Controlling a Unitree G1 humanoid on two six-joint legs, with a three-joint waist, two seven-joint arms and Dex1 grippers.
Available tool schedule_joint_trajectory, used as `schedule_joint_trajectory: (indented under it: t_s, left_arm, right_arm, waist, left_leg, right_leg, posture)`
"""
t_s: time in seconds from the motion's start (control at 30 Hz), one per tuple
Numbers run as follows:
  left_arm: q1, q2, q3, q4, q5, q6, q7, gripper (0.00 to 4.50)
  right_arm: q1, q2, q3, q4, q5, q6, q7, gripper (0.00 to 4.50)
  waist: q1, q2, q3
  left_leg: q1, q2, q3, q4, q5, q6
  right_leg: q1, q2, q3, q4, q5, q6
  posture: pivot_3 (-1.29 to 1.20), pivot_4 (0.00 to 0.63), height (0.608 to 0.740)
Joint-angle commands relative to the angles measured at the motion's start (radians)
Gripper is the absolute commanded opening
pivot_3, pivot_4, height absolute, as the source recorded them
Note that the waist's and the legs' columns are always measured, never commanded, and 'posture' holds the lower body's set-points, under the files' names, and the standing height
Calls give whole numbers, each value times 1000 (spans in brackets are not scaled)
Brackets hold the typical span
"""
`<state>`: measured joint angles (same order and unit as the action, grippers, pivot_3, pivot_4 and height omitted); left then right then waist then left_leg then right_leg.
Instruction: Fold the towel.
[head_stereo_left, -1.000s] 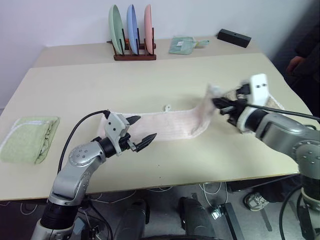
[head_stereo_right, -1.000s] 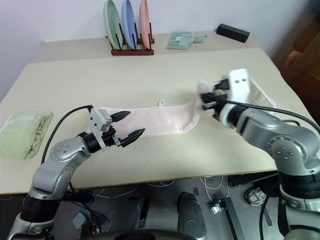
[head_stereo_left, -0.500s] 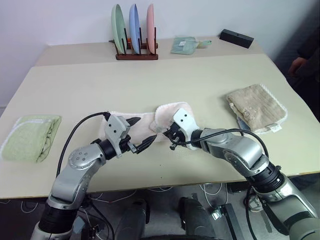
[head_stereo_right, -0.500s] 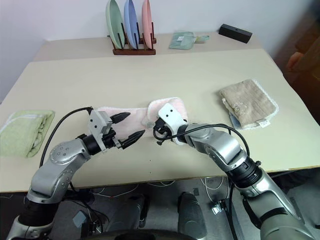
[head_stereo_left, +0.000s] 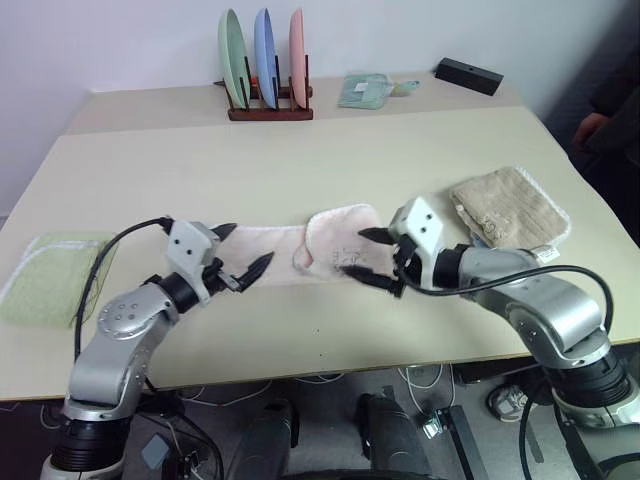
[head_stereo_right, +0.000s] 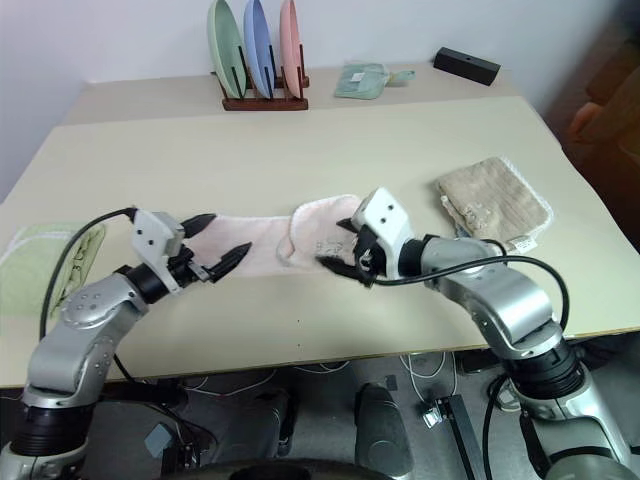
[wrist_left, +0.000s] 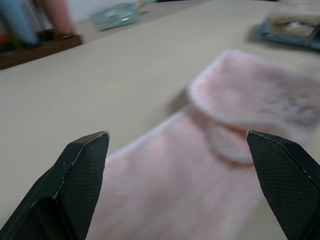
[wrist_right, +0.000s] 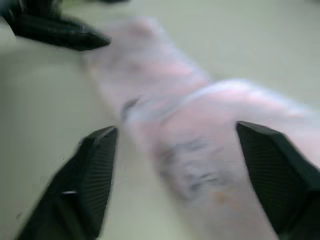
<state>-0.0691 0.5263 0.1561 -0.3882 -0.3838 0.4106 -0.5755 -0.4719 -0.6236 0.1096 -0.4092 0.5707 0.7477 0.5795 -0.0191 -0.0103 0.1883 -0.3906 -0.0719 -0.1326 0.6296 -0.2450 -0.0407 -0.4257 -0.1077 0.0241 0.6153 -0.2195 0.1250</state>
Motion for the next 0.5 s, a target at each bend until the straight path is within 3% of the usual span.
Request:
schedule_joint_trajectory:
  t_s: [0.03, 0.13, 0.17, 0.4, 0.5]
  left_arm:
    - [23, 4, 33, -18, -8, -14, 4, 4500]
    - [60, -9, 31, -48, -16, -4, 15, 4500]
    - [77, -14, 29, -60, -17, 0, 20, 4500]
    - [218, -75, 42, -163, -46, 49, 86, 4500]
    - [276, -95, 39, -206, -47, 69, 118, 4500]
  right_arm:
    - [-62, 36, 5, 95, -84, -65, -25, 1782]
    - [-88, 78, 91, 220, -196, -172, 3, 236]
    - [-97, 103, 111, 269, -224, -207, 8, 20]
    - [-79, 205, 292, 567, -437, -400, 76, 20]
    - [-67, 219, 308, 606, -483, -420, 84, 20]
  waist:
    - [4, 0, 0]
    - [8, -1, 0]
    - [7, -1, 0]
    - [5, -1, 0]
    - [4, -2, -2]
  left_leg:
    - [0, 0, 0, 0, 0, 0]
    - [0, 0, 0, 0, 0, 0]
    - [-1, -1, 0, 0, 0, 0]
    - [0, 0, 0, 0, 0, 0]
    - [0, -1, 0, 1, 0, 0]
  right_leg:
    - [0, 0, 0, 0, 0, 0]
    - [0, 0, 0, -1, 0, 0]
    - [0, 0, 0, -1, 0, 0]
    - [-1, -1, 0, 0, 0, 0]
    - [0, -1, 1, 0, 0, 0]
  posture:
    - [0, 150, 738]
    - [0, 150, 738]
    - [0, 150, 738]
    - [0, 150, 738]
    - [0, 150, 738]
